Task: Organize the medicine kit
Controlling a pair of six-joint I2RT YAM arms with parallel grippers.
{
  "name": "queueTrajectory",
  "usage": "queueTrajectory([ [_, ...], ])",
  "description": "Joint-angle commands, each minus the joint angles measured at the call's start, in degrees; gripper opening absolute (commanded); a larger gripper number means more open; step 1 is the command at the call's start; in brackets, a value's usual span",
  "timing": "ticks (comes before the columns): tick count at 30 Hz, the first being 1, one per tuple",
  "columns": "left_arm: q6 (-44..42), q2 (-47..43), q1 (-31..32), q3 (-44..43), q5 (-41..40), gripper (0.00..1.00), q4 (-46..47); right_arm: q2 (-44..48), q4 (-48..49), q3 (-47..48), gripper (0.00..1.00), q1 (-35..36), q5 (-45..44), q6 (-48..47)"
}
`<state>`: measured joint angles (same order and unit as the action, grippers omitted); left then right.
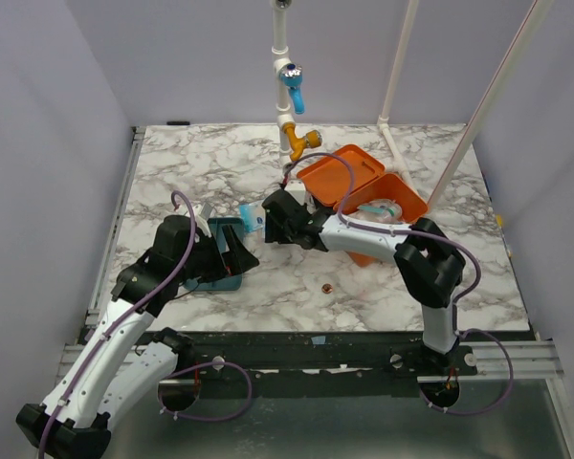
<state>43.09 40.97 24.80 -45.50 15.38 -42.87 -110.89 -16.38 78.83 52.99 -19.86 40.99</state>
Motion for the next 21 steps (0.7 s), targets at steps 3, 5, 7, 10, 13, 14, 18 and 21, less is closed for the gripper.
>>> queueTrajectory([
  [3,-0.6,-0.9,-0.4,0.7,-2.0,0.99,-1.0,-5.1,1.6,4.7,0.6,0.4,-5.6,-0.5],
  [5,-1.0,-1.0,-0.4,0.7,-2.1,0.99,-1.3,-6.3,1.1,5.7,0.58,0.4,-6.9,-0.8],
  [7,-1.2,-1.1,-0.4,0.6,-2.5,0.99,-1.6,-7.4,0.7,6.5,0.58,0.4,-7.9,-1.5],
  [10,-1.5,-1.2,-0.5,0.6,-2.6,0.98,-1.7,-9.3,0.7,7.2,0.56,0.4,-8.7,-2.1],
  [13,-1.6,-1.1,-0.5,0.5,-2.5,0.98,-1.8,-11.0,0.2,8.4,0.52,0.4,-8.5,-2.5],
  [14,-1.7,-1.2,-0.5,0.5,-2.4,0.98,-1.9,-11.6,-0.3,8.8,0.5,0.4,-8.4,-2.8],
  [18,-1.8,-1.2,-0.5,0.4,-2.5,0.99,-1.9,-13.1,-2.3,9.8,0.38,0.5,-9.0,-3.9],
  [21,-1.8,-1.2,-0.5,0.4,-2.5,0.98,-2.0,-13.6,-3.5,9.6,0.24,0.6,-10.0,-4.6],
])
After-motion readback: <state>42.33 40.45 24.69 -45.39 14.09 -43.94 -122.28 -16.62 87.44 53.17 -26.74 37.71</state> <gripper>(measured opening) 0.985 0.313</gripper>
